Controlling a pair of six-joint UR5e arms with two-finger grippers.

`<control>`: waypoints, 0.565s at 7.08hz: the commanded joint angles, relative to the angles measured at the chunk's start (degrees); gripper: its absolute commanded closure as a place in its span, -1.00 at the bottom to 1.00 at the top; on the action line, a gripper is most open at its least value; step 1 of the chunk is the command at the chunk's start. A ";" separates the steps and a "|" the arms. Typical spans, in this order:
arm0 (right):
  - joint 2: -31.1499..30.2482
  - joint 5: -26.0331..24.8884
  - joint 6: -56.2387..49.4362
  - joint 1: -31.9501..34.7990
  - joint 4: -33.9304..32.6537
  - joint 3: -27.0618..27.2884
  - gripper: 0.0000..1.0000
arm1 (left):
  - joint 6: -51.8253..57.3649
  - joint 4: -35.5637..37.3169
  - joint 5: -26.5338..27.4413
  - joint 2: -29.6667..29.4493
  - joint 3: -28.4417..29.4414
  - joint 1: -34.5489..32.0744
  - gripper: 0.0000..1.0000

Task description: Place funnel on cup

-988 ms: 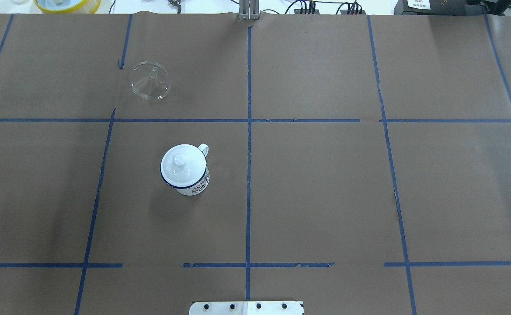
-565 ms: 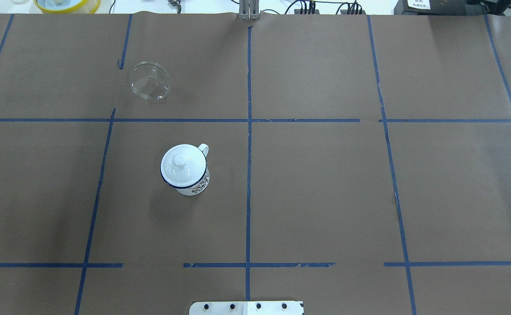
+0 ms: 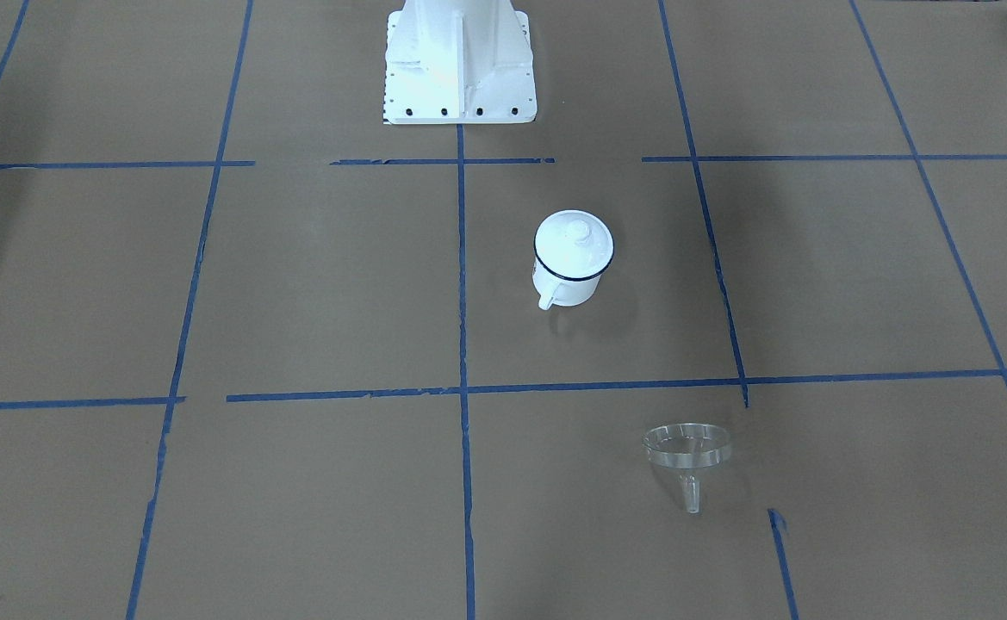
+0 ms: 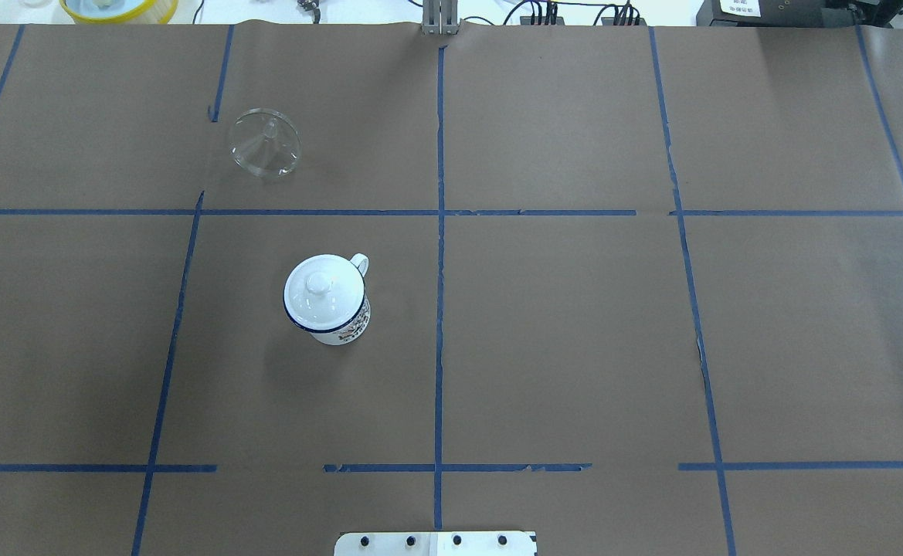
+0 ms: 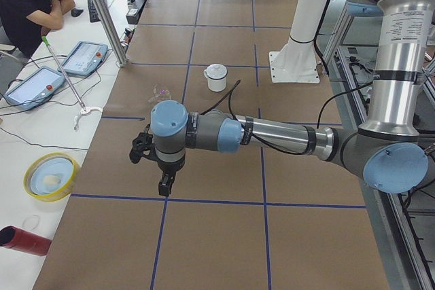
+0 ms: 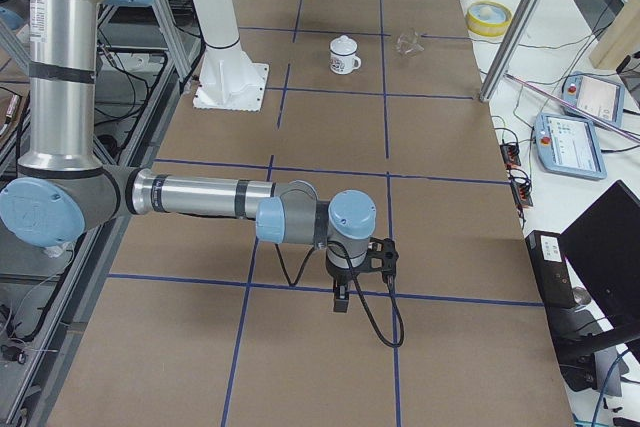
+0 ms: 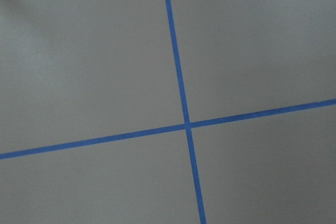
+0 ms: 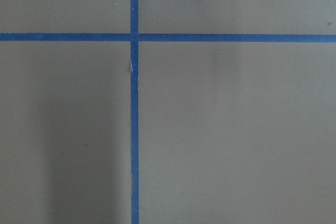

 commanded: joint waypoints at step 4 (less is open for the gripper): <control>0.00 0.00 0.00 0.00 0.00 0.04 -1.00 | -27.66 1.37 -0.43 -2.52 -20.39 14.16 -1.00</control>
